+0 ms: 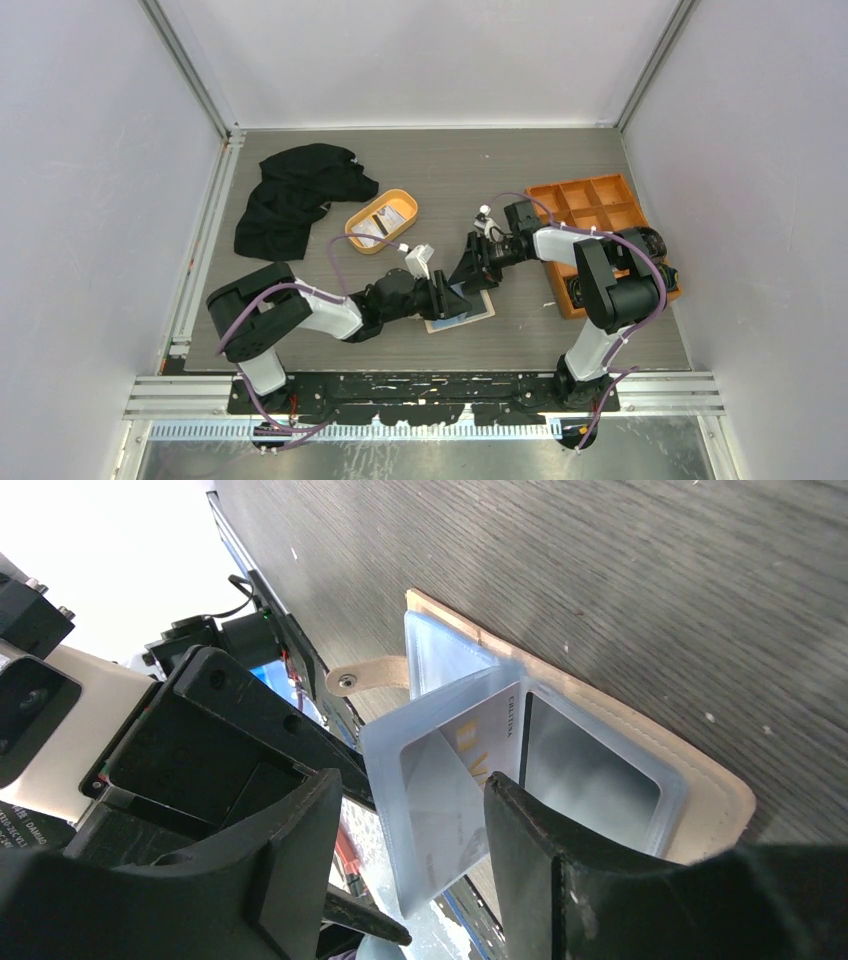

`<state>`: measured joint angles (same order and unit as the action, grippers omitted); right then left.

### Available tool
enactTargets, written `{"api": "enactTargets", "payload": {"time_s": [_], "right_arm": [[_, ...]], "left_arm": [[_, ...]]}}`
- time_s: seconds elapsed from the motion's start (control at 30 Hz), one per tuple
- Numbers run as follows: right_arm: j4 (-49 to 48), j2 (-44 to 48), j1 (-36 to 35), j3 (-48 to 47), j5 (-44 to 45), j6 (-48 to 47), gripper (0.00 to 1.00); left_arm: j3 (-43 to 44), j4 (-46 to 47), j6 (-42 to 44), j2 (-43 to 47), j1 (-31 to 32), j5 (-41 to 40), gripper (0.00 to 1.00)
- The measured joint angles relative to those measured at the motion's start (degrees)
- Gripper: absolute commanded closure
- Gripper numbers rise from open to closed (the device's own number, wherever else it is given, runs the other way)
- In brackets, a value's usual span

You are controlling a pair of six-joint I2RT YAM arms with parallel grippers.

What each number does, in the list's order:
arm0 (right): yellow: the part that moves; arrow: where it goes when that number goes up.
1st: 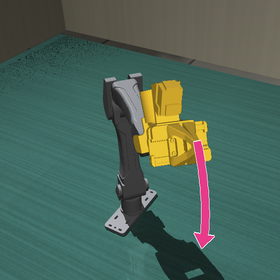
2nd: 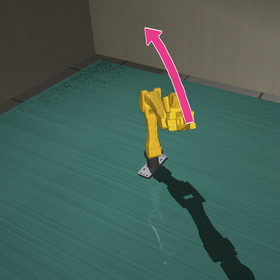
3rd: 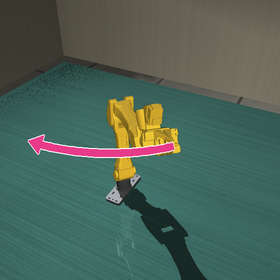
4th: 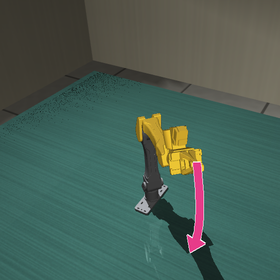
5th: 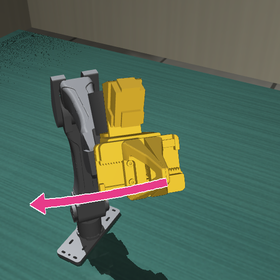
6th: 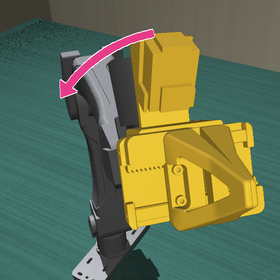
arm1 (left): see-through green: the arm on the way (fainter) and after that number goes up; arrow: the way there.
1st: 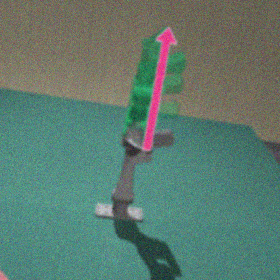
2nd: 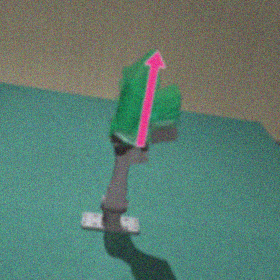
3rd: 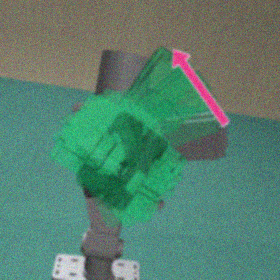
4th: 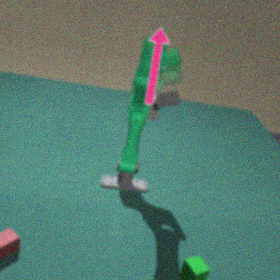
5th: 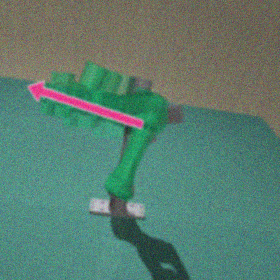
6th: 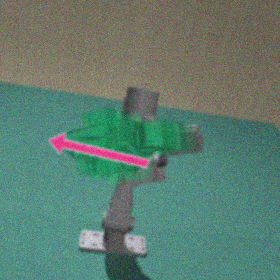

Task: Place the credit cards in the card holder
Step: Turn over the card slot in the card holder.

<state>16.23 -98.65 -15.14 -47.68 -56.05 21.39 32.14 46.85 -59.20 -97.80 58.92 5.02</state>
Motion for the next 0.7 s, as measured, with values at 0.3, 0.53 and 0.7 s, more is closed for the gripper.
{"api": "enactTargets", "payload": {"time_s": [0.3, 0.53, 0.7], "right_arm": [[-0.2, 0.0, 0.5, 0.0, 0.0, 0.0, 0.45], [0.2, 0.0, 0.6, 0.0, 0.5, -0.3, 0.49], [0.7, 0.0, 0.6, 0.0, 1.0, -0.8, 0.49]], "left_arm": [[0.5, 0.0, -0.1, -1.3, -0.1, 0.0, 0.69], [0.5, 0.0, -0.6, -1.3, -0.2, 0.0, 0.78], [0.5, -0.8, -1.4, -1.3, -0.3, -0.5, 0.78]]}}
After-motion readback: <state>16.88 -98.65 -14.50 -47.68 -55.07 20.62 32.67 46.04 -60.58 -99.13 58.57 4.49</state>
